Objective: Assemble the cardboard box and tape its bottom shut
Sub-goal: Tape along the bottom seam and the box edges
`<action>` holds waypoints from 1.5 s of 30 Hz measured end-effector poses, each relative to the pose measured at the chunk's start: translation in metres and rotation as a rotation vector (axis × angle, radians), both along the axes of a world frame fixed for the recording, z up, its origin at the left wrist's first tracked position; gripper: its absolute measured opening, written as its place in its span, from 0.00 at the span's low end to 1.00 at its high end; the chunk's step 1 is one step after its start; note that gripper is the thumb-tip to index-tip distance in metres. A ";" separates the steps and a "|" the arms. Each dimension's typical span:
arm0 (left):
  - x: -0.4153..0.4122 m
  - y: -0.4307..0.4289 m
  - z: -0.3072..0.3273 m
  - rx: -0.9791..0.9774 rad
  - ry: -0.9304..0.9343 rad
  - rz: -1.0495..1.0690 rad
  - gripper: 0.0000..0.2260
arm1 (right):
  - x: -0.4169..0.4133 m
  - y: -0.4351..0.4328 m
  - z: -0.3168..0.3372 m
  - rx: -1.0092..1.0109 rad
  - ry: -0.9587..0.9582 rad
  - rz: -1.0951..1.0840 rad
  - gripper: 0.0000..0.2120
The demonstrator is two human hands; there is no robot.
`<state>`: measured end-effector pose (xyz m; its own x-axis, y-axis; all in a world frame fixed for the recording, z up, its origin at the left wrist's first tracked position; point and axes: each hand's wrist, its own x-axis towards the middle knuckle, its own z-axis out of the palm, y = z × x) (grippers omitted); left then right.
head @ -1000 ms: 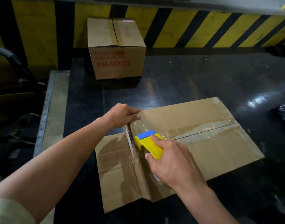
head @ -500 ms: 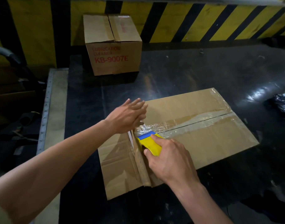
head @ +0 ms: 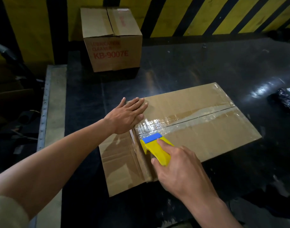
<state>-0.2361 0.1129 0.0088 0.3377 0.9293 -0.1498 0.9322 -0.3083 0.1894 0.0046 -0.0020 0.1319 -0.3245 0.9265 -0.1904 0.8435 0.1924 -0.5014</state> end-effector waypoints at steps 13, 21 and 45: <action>0.049 0.000 0.031 -0.092 0.058 0.089 0.30 | -0.003 -0.012 -0.014 0.034 -0.015 -0.046 0.29; 0.052 -0.007 0.008 -0.024 0.129 0.111 0.33 | 0.010 -0.023 -0.009 0.059 0.027 -0.029 0.30; 0.097 -0.052 0.001 0.022 0.075 0.199 0.36 | 0.035 -0.050 -0.013 0.039 -0.005 -0.032 0.27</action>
